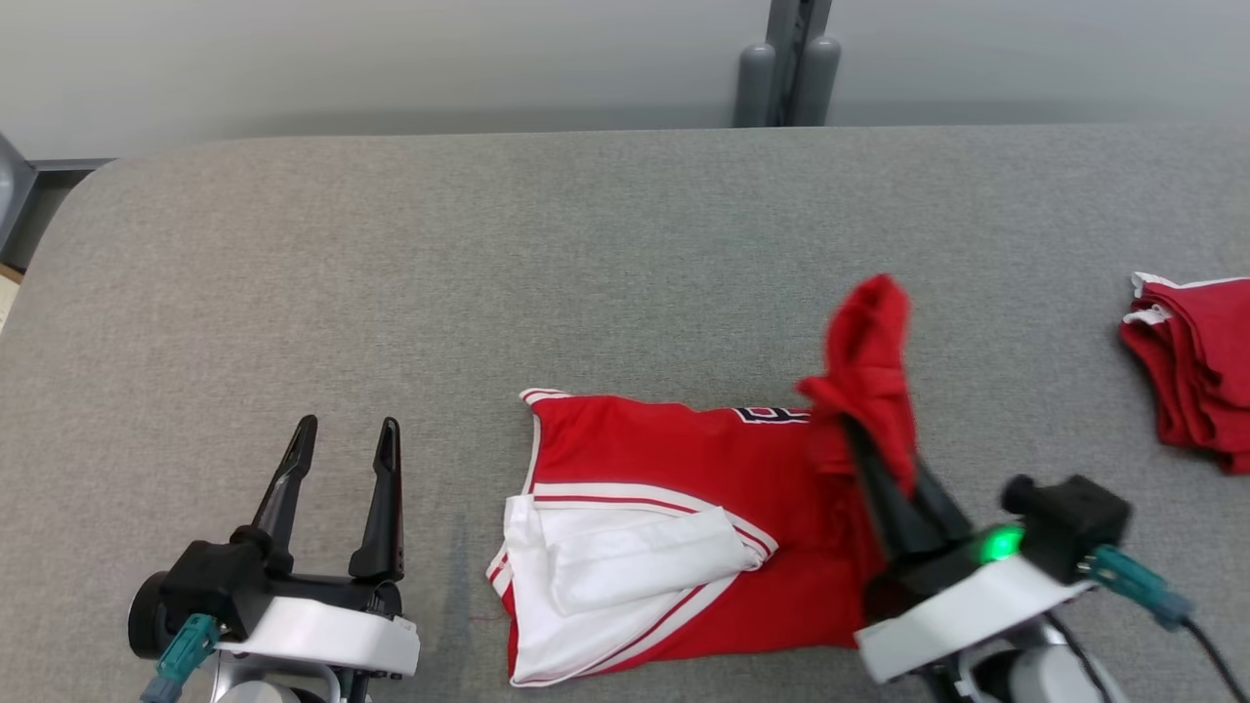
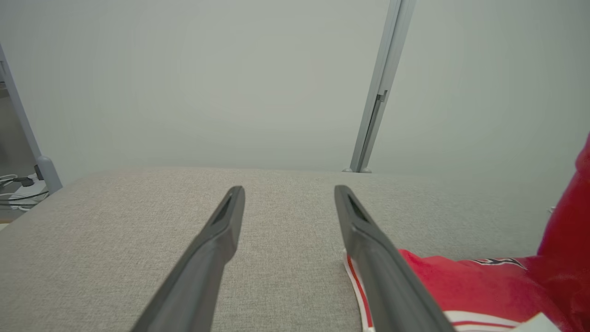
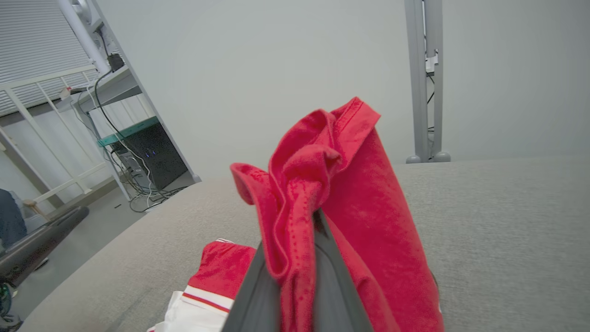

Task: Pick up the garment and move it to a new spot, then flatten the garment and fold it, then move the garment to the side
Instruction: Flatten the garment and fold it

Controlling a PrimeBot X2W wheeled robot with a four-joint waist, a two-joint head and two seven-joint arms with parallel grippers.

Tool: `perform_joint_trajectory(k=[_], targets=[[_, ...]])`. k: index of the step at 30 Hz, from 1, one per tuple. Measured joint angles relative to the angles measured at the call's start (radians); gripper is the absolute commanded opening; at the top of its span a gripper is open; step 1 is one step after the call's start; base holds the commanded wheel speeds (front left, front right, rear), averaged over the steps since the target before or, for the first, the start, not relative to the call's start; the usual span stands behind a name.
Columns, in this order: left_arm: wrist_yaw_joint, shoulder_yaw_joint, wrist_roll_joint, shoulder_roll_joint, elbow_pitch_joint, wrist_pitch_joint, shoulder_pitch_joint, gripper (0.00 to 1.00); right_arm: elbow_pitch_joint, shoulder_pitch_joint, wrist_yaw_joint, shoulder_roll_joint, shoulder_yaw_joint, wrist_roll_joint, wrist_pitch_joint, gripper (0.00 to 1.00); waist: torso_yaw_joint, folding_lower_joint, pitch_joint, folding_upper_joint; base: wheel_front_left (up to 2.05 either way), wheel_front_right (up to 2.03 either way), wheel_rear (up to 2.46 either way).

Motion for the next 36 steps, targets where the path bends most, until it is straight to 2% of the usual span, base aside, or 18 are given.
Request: perform_joint_trajectory(k=[4, 10, 18, 19, 20, 21, 25, 29, 36], targets=[[-0.005, -0.005, 0.000, -0.003, 0.006, 0.000, -0.006, 1.00, 0.022, -0.052, 0.000, 0.016, 0.132, 0.062, 0.013, 0.00, 0.023, 0.0000, -0.002, 0.0000, 0.00, 0.00, 0.00], [-0.009, -0.015, 0.002, -0.009, 0.016, 0.000, -0.023, 1.00, 0.160, -0.157, 0.000, 0.020, 0.342, 0.150, -0.030, 0.00, 0.060, 0.0000, 0.007, 0.0000, 0.00, 0.00, 0.00], [-0.022, -0.030, 0.006, -0.027, 0.026, 0.000, -0.059, 1.00, 0.391, -0.286, 0.000, 0.020, 0.474, 0.261, -0.100, 0.00, 0.112, 0.0000, 0.038, 0.0000, 0.00, 0.00, 0.00], [-0.022, -0.030, 0.007, -0.029, 0.026, 0.000, -0.060, 1.00, 0.411, -0.299, 0.000, 0.020, 0.484, 0.263, -0.109, 0.36, 0.115, 0.0000, 0.043, 0.0000, 0.00, 0.00, 0.00], [-0.024, -0.030, 0.007, -0.030, 0.028, 0.000, -0.061, 1.00, 0.425, -0.312, 0.000, 0.019, 0.491, 0.270, -0.119, 0.97, 0.117, 0.0000, 0.048, 0.0000, 0.00, 0.00, 0.00], [-0.025, -0.029, 0.007, -0.032, 0.029, 0.000, -0.061, 1.00, 0.436, -0.325, 0.000, 0.019, 0.500, 0.281, -0.124, 1.00, 0.119, 0.0000, 0.051, 0.0000, 0.00, 0.00, 0.00], [-0.025, -0.021, 0.011, -0.034, 0.030, 0.000, -0.062, 1.00, 0.433, -0.366, 0.000, 0.020, 0.531, 0.296, -0.143, 1.00, 0.113, 0.0000, 0.059, 0.0000, 0.00, 0.00, 0.00], [-0.025, -0.014, 0.019, -0.037, 0.032, 0.000, -0.062, 1.00, 0.385, -0.383, 0.000, 0.021, 0.512, 0.283, -0.149, 1.00, 0.097, 0.0000, 0.060, 0.0000, 0.00, 0.00, 0.00], [-0.030, 0.000, 0.033, -0.040, 0.032, 0.000, -0.062, 1.00, 0.242, -0.320, 0.000, 0.020, 0.273, 0.130, -0.153, 1.00, 0.068, 0.0000, 0.053, 0.0000, 0.00, 0.00, 0.00]])
